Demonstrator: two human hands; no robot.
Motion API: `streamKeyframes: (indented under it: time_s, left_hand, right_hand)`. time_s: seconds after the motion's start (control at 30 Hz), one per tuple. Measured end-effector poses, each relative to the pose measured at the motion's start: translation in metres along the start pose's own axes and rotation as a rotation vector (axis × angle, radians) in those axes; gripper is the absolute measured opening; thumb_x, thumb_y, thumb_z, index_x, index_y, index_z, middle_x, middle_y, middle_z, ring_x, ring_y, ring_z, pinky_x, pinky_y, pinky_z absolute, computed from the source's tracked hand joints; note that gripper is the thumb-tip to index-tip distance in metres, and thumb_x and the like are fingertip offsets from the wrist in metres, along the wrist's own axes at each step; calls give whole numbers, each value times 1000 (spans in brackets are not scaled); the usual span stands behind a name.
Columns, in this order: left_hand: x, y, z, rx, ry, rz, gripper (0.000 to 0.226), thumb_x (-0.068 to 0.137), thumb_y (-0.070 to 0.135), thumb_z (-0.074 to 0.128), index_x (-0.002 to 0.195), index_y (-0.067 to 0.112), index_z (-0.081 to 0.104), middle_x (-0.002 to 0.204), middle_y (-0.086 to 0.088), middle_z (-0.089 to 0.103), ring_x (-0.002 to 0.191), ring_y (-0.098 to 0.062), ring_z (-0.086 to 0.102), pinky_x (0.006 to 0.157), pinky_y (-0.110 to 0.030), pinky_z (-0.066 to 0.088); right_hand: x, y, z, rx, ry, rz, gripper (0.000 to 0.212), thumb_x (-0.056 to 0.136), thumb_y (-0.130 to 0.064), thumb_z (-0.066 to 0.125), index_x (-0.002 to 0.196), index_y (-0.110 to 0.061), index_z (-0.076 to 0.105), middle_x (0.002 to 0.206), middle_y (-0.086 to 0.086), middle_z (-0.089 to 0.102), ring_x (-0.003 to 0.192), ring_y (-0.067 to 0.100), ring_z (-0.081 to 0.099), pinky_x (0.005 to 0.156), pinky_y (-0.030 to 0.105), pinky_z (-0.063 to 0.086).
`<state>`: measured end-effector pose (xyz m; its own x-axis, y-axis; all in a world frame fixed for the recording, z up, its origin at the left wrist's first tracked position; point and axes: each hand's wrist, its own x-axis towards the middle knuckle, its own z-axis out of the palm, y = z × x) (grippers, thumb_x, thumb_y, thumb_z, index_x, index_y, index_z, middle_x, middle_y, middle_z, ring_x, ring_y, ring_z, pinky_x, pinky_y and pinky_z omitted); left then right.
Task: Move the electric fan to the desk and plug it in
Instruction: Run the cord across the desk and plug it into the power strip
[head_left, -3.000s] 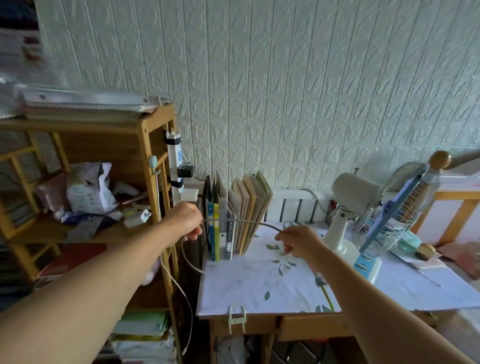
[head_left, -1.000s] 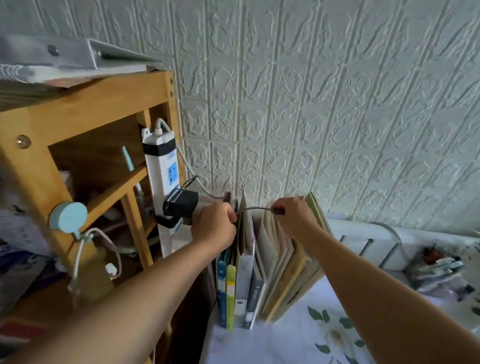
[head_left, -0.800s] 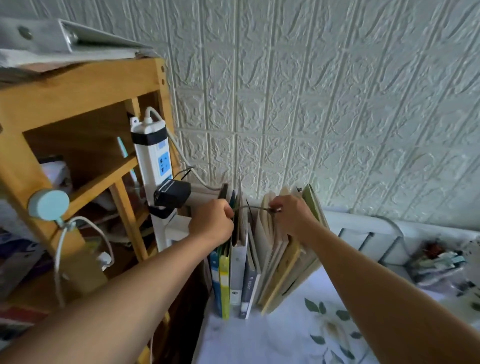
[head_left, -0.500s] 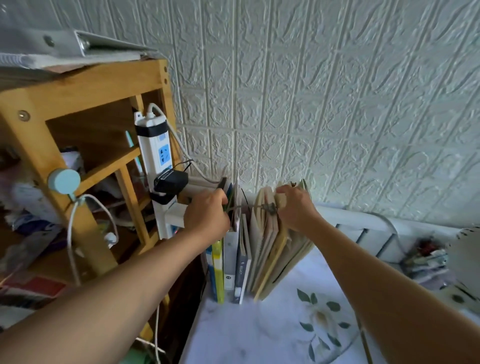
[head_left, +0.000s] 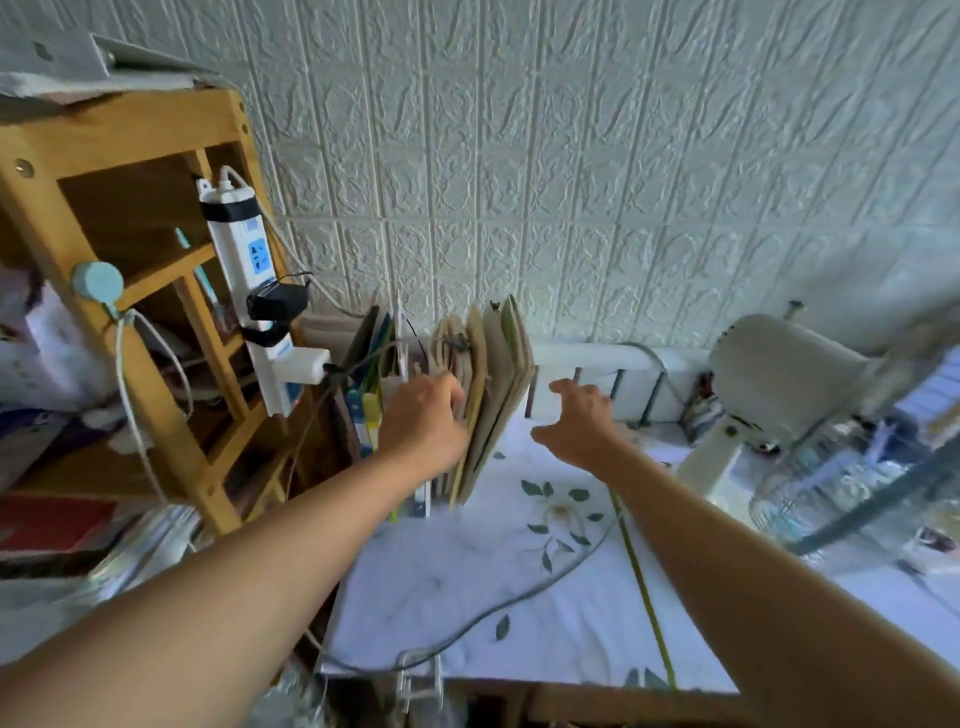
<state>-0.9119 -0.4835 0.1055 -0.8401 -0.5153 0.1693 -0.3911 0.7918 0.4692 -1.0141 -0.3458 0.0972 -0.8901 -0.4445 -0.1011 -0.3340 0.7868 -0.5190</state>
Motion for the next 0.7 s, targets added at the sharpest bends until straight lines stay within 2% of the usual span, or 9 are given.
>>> streamKeyframes:
  time_s: [0.13,0.27,0.47,0.57,0.7]
  left_hand:
    - [-30,4,29,-5,-153,21,32,85,16,58,117,17,59,126,-6,58,115,-25,55,87,-32,48]
    - [-59,-6,73,29,-354,-17,36,88,20,54,124,20,54,135,-4,52,120,-25,52,92,-33,48]
    - [-89,-18,130,179,-688,-49,40,92,10,43,132,14,46,141,-9,43,123,-30,47,99,-38,45]
    - [-94,-23,153,235,-747,-58,39,92,10,40,130,13,48,139,-12,45,123,-32,46,102,-44,43]
    - [-96,-32,180,314,-781,-89,44,95,18,37,139,17,43,145,-12,37,131,-34,39,108,-44,36]
  right_hand:
    - [-37,30,9,-10,-10,97,67,85,-20,60,145,-14,31,145,17,33,137,35,26,107,38,31]
    - [-72,67,21,-27,-50,183,63,88,-20,57,146,-14,30,146,19,31,138,35,25,112,38,27]
    - [-102,119,39,-4,-105,269,65,87,-14,54,146,-16,28,144,16,31,134,35,27,107,40,32]
    - [-100,137,49,11,-120,283,65,88,-13,53,147,-19,28,145,15,29,137,34,25,106,39,33]
    - [-91,153,67,17,-143,264,62,89,-15,54,146,-19,29,145,13,29,136,32,27,104,37,35]
